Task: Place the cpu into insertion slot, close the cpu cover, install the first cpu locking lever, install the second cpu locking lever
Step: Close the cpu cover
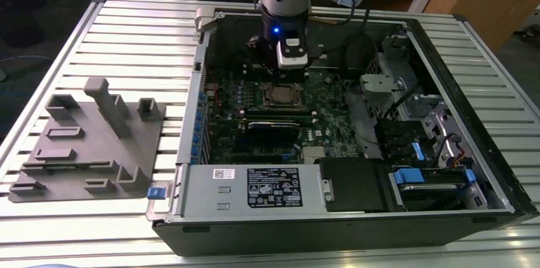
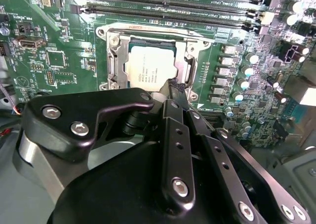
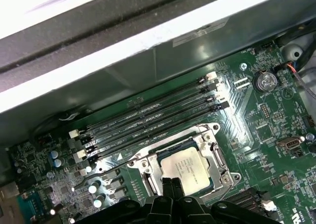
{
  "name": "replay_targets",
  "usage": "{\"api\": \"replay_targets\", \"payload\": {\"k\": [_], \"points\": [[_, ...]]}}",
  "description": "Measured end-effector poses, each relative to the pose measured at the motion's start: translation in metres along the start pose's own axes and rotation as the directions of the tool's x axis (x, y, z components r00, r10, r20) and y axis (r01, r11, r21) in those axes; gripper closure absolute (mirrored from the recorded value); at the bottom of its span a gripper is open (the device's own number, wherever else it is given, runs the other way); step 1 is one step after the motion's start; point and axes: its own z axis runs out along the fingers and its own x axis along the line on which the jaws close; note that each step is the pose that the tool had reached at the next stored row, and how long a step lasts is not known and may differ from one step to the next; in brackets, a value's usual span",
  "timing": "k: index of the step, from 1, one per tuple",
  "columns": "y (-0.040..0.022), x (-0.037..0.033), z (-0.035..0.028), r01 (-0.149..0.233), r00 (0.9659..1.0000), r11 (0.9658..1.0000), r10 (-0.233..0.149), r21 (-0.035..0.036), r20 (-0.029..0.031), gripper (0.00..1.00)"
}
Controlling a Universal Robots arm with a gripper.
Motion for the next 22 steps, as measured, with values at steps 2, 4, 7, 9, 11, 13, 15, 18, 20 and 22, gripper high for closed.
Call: {"api": "replay_targets", "payload": {"k": [2,4,7,9,11,13,15,18,20,22], "points": [[0.0000,0.0000,0.0000,0.015,0.9999,0.9999,-0.015,-0.0003,-0.0006,0.89],[0.0000,0.0000,0.0000,0.030,0.9996,0.9996,-0.030,-0.0005,-0.0012,0.89],[0.0000,0.0000,0.0000,0.042,0.9991,0.9991,-0.042,-0.0008,-0.0017,0.89],[0.0000,0.0000,0.0000,0.047,0.9989,0.9989,-0.047,-0.0009,-0.0019,0.89],[0.0000,0.0000,0.0000,0.047,0.9989,0.9989,-0.047,-0.0008,-0.0020,0.89],[0.0000,0.0000,0.0000,0.049,0.9988,0.9988,-0.049,-0.0009,-0.0020,0.89],[0.0000,0.0000,0.0000,0.049,0.9988,0.9988,-0.049,-0.0009,-0.0020,0.89],[0.0000,0.0000,0.0000,0.049,0.9988,0.9988,-0.049,-0.0009,-0.0020,0.89],[0.0000,0.0000,0.0000,0.049,0.9988,0.9988,-0.049,-0.0009,-0.0020,0.89],[0.0000,0.0000,0.0000,0.049,0.9988,0.9988,-0.049,-0.0010,-0.0020,0.89]]}}
